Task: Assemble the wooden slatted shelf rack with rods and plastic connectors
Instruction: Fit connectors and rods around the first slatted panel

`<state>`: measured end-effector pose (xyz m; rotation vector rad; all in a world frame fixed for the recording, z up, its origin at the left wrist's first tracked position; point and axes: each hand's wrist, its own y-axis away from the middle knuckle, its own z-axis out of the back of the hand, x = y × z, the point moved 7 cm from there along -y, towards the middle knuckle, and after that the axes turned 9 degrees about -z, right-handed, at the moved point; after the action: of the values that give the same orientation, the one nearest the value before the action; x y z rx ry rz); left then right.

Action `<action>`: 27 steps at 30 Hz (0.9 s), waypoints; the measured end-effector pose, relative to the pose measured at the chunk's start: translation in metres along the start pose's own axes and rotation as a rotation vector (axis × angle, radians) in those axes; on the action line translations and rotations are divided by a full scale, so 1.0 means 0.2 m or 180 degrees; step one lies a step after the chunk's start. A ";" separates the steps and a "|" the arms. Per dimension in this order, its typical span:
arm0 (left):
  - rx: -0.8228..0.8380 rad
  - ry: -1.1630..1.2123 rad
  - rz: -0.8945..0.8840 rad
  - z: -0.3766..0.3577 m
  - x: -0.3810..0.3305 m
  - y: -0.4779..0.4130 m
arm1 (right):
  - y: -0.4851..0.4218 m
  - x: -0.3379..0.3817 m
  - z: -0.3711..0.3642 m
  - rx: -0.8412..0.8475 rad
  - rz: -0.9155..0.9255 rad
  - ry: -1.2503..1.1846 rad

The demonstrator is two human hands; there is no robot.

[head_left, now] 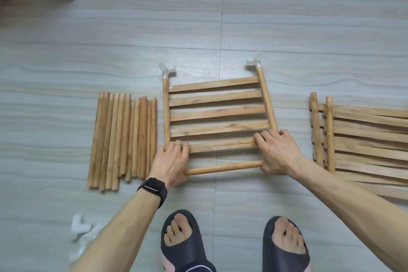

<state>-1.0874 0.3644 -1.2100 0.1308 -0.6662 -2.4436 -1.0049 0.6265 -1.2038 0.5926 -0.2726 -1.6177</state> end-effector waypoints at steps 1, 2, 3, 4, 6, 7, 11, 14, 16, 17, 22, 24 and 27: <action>-0.0013 0.0033 -0.0026 0.00 0.00 0.00 | 0.01 0.00 0.00 0.0046 -0.0027 -0.0039; 0.0000 0.0058 -0.0068 0.00 0.01 -0.01 | 0.02 0.01 -0.01 0.0063 -0.0043 -0.0078; 0.0022 0.0076 -0.0099 0.00 0.01 -0.02 | 0.03 0.01 -0.02 0.0062 -0.0063 -0.0118; 0.0030 0.0092 -0.0109 0.01 0.01 -0.02 | 0.03 0.01 -0.02 0.0056 -0.0089 -0.0151; -0.0063 0.0100 -0.0117 0.04 0.02 -0.04 | 0.05 0.00 -0.03 0.0069 -0.0173 -0.0197; -0.0162 0.0065 -0.0122 0.07 0.03 -0.06 | 0.05 0.00 -0.03 0.0075 -0.0255 -0.0240; -0.0753 -0.0133 0.0215 0.26 0.17 -0.15 | 0.07 0.01 0.00 0.0094 -0.0891 -0.0728; -0.1731 0.1179 0.1052 0.39 0.28 -0.12 | 0.05 0.02 0.04 0.0273 -0.1521 -0.1137; -0.1559 0.3103 0.1660 0.31 0.27 -0.12 | 0.02 0.05 0.10 0.0415 -0.1770 -0.1531; -0.1116 0.3988 0.1817 0.25 0.20 -0.15 | 0.00 0.08 0.13 0.0492 -0.1781 -0.1761; -0.0565 0.5221 0.1862 0.17 0.05 -0.27 | -0.06 0.27 0.30 0.0857 -0.0599 -0.2544; -0.0700 0.5219 0.2010 0.16 0.16 -0.26 | -0.06 0.22 0.34 0.0728 -0.0351 -0.2689; -0.0674 0.4093 0.1795 0.19 0.42 -0.26 | -0.06 -0.01 0.32 0.0012 -0.0541 -0.2437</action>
<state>-1.1933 0.3691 -1.1973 1.1195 0.1439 -1.4172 -1.0486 0.6193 -1.1557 -0.0324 -0.8022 -1.9583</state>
